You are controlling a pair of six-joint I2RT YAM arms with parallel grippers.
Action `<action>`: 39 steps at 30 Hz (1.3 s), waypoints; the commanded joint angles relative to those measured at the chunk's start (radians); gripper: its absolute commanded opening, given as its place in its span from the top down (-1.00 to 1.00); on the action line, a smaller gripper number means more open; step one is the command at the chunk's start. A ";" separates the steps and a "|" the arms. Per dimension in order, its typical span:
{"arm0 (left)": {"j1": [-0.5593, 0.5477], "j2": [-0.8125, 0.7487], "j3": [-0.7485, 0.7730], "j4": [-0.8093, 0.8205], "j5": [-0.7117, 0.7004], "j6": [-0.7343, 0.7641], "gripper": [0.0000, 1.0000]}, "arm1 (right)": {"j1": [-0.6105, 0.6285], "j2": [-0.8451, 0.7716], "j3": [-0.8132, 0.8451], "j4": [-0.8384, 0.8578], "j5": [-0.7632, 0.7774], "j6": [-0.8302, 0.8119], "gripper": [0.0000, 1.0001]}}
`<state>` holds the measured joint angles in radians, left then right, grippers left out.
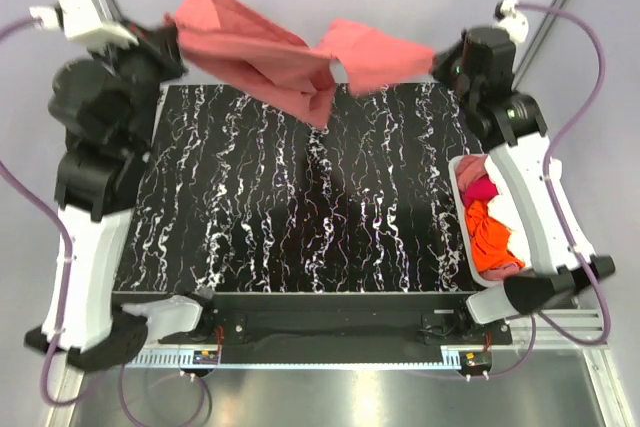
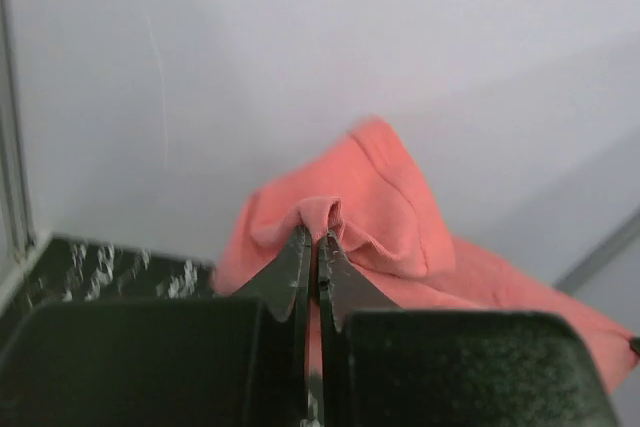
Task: Fold and stack the t-shirts
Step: Flatten the tshirt out
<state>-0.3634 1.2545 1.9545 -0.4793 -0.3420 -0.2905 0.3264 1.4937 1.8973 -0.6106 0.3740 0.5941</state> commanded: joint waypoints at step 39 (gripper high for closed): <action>-0.135 0.280 -0.899 -0.214 0.117 -0.110 0.03 | -0.001 -0.552 -1.158 0.147 -0.373 0.133 1.00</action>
<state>-0.4385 1.5299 0.9886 -0.6521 -0.2287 -0.4358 0.3264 0.9436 0.7437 -0.5079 0.0143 0.7166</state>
